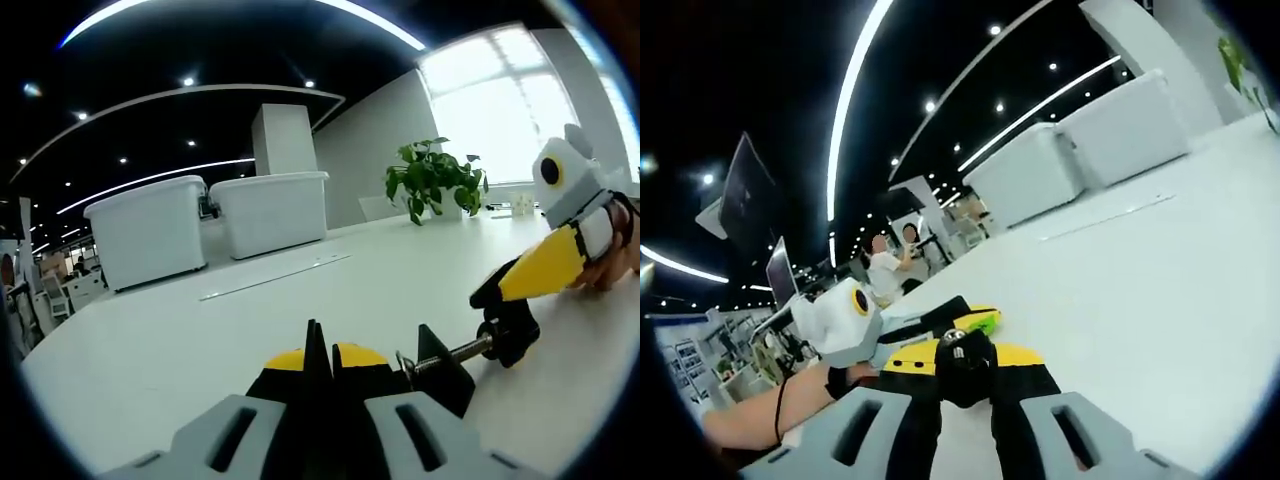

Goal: Clamp the fixed fixture on the desktop, loosen the retaining clip, secure it to the edge of the desk, and tighten the retaining clip.

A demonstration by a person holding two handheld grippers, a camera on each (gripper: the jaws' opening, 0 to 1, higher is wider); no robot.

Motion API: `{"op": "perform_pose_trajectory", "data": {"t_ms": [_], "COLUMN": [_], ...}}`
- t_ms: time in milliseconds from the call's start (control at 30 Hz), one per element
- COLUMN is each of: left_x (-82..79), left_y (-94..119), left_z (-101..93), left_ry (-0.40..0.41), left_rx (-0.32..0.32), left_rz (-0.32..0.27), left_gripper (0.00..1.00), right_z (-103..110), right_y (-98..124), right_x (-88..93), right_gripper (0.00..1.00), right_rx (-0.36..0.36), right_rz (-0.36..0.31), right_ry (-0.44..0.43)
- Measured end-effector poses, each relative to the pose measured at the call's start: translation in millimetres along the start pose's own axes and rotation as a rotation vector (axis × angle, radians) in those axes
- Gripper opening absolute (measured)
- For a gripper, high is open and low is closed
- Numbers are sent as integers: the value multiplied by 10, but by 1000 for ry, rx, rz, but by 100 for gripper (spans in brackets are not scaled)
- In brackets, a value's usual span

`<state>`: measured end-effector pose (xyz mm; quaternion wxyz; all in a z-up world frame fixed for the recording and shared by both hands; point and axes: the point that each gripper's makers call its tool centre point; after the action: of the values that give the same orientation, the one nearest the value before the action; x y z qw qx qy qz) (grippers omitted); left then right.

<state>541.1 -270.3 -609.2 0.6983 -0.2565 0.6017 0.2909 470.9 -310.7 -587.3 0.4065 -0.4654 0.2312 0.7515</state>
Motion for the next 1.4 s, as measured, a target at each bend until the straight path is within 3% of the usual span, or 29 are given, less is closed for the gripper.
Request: {"op": "perform_pose_trajectory", "data": {"t_ms": [100,333,467,600,733,833,1000,1167,1400], "left_x": [1,4,4,4,4,5,5,5,5], "left_y": [-1,2,-1,-1,1,4,8,11,10], "left_z": [1,-5,-3,-2,-1,1,-1,-2,-2], "left_ry": [0,0,0,-1,-1,-1,0,0,-1], "left_rx": [0,1,1,1,-1,-3,-4,-5,-5], "left_rz": [0,0,0,-1,0,0,1,1,1], "left_gripper": [7,7,7,7,7,7,7,7,7], "right_z": [0,-38,-30,22,110,149,178,244,256], "right_y": [-13,-49,-58,-50,-54,-65,-60,-47,-34], "right_x": [80,54,42,29,20,25,43,89,116], "right_gripper": [20,20,20,20,20,20,19,19,19], "right_rx": [-6,1,0,-10,-26,-39,-45,-68,-76], "right_rz": [41,37,36,30,33,31,33,55,56], "right_ry": [56,56,121,317,609,778,880,1138,1209]}}
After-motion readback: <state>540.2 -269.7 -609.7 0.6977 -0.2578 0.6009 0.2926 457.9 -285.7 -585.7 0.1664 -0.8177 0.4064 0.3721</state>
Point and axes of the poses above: the point that each gripper's makers call its tool centre point, and the gripper's own axes: y roughly backward along the fingers, z roughly to its left, x roughly out of its underside, and after that the axes turned 8 degrees about -z, right-handed
